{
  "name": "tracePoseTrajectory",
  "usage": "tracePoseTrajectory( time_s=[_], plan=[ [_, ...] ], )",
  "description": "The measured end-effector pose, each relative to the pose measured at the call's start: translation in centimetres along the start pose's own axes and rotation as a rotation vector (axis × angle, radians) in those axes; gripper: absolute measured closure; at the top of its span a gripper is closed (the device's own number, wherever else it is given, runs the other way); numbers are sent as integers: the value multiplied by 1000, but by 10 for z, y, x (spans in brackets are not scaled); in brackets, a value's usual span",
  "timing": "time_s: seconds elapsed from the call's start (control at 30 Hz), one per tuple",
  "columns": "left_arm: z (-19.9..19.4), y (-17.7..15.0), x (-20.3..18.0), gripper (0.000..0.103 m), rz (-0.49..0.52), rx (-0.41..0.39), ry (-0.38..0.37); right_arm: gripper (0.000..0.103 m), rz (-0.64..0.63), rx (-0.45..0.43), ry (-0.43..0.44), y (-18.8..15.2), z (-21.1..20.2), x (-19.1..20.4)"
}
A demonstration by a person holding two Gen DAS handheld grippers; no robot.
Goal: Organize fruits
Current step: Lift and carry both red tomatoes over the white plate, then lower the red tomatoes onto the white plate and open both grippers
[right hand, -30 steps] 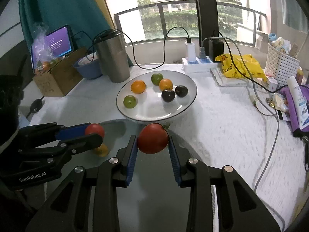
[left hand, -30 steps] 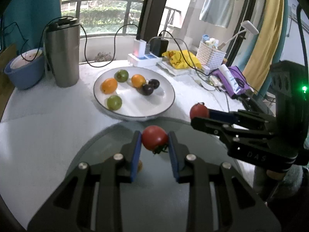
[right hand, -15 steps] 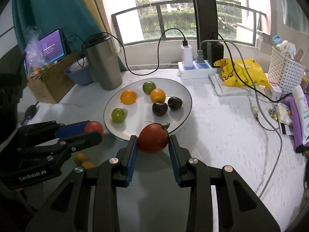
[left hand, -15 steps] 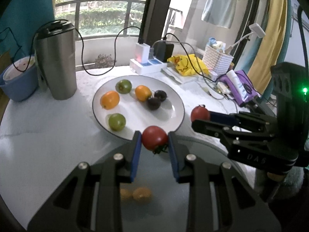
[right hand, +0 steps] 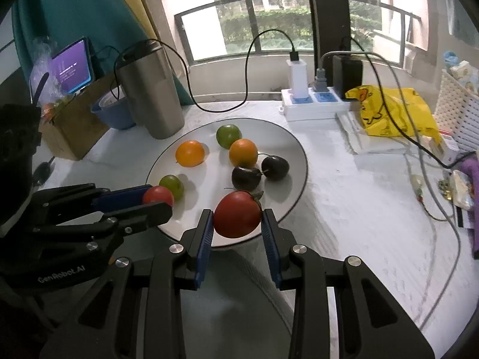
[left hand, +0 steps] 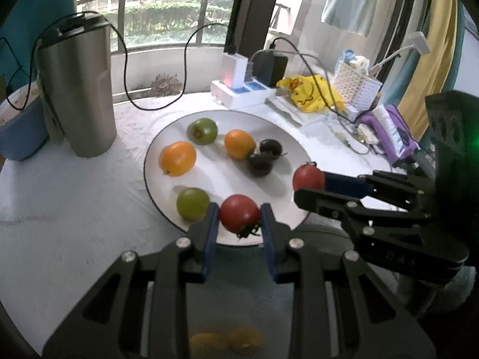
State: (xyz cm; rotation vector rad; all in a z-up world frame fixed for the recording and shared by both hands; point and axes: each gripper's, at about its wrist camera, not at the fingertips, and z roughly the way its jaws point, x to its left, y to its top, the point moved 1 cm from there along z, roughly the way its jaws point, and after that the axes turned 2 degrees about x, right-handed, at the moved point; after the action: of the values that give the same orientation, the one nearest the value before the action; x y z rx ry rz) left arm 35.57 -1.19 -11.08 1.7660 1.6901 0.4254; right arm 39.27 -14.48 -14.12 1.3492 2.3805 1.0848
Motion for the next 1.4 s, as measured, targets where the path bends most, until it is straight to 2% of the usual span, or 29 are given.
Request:
tracePoseTrajectory(
  time_s=[0.23, 0.6, 1.0, 1.4],
  plan=[
    [10, 0, 7, 73, -20, 34, -1, 68, -7, 9, 0, 5, 15, -2],
    [7, 0, 5, 73, -22, 32, 5, 68, -4, 14, -24, 8, 16, -1],
    [-21, -5, 0, 73, -19, -16, 5, 68, -13, -13, -30, 5, -6, 11],
    [-55, -23, 3, 72, -34, -59, 13, 68, -36, -29, -33, -5, -27, 37]
  ],
)
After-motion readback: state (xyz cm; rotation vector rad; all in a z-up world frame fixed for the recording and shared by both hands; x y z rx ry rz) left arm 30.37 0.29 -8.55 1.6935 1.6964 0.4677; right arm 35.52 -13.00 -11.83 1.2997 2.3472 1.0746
